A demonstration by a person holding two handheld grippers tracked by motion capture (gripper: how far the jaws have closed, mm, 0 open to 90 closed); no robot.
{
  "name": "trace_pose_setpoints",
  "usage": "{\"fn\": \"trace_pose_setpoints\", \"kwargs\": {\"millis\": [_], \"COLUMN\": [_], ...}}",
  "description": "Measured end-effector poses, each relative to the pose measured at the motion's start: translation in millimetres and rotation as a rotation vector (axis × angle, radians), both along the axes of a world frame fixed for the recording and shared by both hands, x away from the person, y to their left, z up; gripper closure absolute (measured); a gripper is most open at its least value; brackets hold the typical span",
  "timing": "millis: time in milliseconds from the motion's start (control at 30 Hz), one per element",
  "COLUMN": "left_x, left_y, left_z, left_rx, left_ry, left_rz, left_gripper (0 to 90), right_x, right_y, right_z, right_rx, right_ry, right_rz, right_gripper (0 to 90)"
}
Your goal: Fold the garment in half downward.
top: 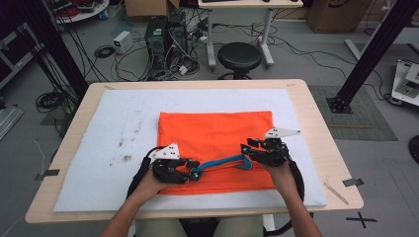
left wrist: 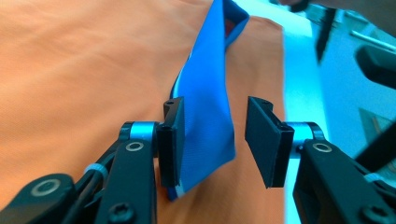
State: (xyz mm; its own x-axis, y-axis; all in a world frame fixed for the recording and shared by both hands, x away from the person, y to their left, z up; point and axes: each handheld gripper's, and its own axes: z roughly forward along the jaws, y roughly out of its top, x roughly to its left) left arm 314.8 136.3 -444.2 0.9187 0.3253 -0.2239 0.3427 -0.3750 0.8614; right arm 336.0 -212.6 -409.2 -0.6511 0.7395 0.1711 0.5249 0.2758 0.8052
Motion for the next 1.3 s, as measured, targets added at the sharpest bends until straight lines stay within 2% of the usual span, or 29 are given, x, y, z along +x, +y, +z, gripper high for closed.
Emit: {"fn": "trace_pose_setpoints", "kwargs": {"millis": [100,233,300,400,467,567,633,700,800,867,933,1000,1067,1133,1200,1233,1300], "left_x": [-1.2,-0.3,0.3,1.8,3.1,3.5,2.8,0.6,-2.7,-4.5,-5.1,-4.5,-3.7,-4.1,-4.4,-4.6,-6.1], "left_y": [7.5,23.8,33.2,44.6,53.3,63.1,67.7,70.2,73.5,74.7,74.9,74.4,73.1,71.4,68.9,67.2,63.2], "left_z": [0.0,2.7,4.3,5.8,6.4,4.9,1.9,-1.0,-3.5,-4.2,-5.8,-7.9,-9.1,-9.0,-9.1,-9.4,-9.2], "left_rx": [-0.013,-0.068,-0.109,-0.125,-0.13,-0.114,-0.092,-0.063,-0.013,0.019,0.026,0.04,0.056,0.073,0.099,0.115,0.154], "left_ry": [0.01,0.017,0.021,0.004,-0.002,-0.005,0.001,0.002,0.001,0.003,0.018,0.034,0.048,0.041,0.043,0.038,0.02], "left_rz": [0.019,0.076,0.133,0.216,0.296,0.394,0.44,0.475,0.516,0.535,0.538,0.541,0.544,0.538,0.541,0.534,0.523], "left_gripper": [56.4,51.4,50.0,47.6,44.0,40.7,39.1,39.1,39.5,41.9,43.4,46.4,48.2,51.0,53.3,54.7,59.2], "right_x": [0.6,-9.1,-16.2,-24.4,-28.5,-34.8,-37.6,-38.5,-41.0,-43.0,-44.5,-43.8,-43.1,-41.7,-41.2,-40.7,-40.4], "right_y": [7.4,8.3,5.5,-0.5,-2.5,-2.5,-5.4,-11.1,-25.0,-36.2,-46.4,-56.9,-61.6,-63.1,-60.9,-59.1,-55.9], "right_z": [-6.6,-12.6,-16.3,-22.2,-27.1,-33.8,-33.7,-28.4,-19.4,-17.0,-17.4,-20.9,-25.0,-30.2,-33.2,-34.7,-36.1], "right_rx": [-0.042,-0.072,-0.082,-0.088,-0.087,-0.103,-0.066,-0.032,-0.001,-0.027,-0.067,-0.111,-0.14,-0.178,-0.215,-0.245,-0.276], "right_ry": [0.042,0.073,0.075,0.083,0.09,0.093,0.078,0.039,-0.028,-0.065,-0.084,-0.065,-0.039,-0.007,0.006,0.007,0.008], "right_rz": [0.051,0.123,0.152,0.159,0.168,0.174,0.149,0.114,0.002,-0.085,-0.164,-0.232,-0.262,-0.271,-0.27,-0.27,-0.271], "right_gripper": [71.9,76.3,76.8,76.9,77.3,77.1,72.6,69.8,66.2,66.2,66.3,66.3,66.3,66.3,66.4,66.4,66.3]}}
